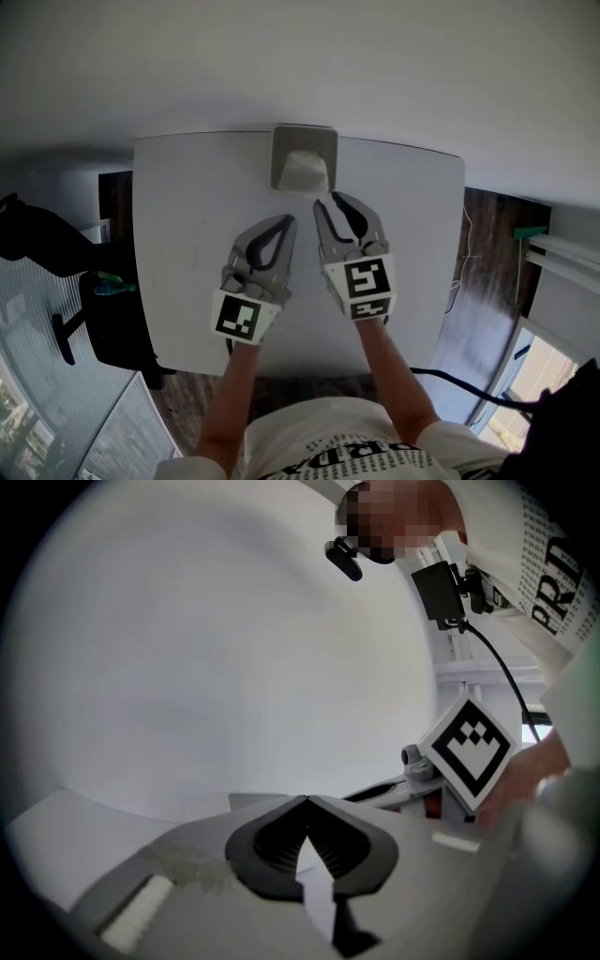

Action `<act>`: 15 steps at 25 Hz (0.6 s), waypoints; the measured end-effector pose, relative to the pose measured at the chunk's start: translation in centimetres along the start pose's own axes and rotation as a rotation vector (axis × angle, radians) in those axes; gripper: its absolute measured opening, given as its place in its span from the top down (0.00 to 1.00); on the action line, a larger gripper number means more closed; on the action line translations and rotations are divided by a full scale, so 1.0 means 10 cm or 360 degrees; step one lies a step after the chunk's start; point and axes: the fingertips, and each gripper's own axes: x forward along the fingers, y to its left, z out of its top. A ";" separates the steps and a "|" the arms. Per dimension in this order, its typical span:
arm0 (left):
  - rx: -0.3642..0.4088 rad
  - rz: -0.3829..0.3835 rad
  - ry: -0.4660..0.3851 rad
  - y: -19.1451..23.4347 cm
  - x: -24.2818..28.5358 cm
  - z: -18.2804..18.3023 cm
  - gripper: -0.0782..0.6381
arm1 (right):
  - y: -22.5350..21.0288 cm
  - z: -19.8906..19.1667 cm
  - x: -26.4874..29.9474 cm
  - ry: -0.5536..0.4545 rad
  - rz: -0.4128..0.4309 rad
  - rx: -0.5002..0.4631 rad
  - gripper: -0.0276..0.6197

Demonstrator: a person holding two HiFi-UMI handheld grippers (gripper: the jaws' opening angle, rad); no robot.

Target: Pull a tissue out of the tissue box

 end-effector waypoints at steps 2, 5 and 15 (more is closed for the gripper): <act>-0.0004 0.0000 0.0001 0.00 0.00 -0.03 0.90 | -0.01 -0.02 0.03 0.0008 -0.0007 0.0011 0.80; -0.0016 0.0002 0.0007 0.00 -0.01 -0.06 0.90 | -0.04 -0.07 0.08 0.0019 -0.0021 0.0046 0.79; -0.0025 -0.0007 0.0043 0.03 0.01 -0.17 0.90 | -0.09 -0.14 0.21 0.0030 -0.0035 0.0091 0.79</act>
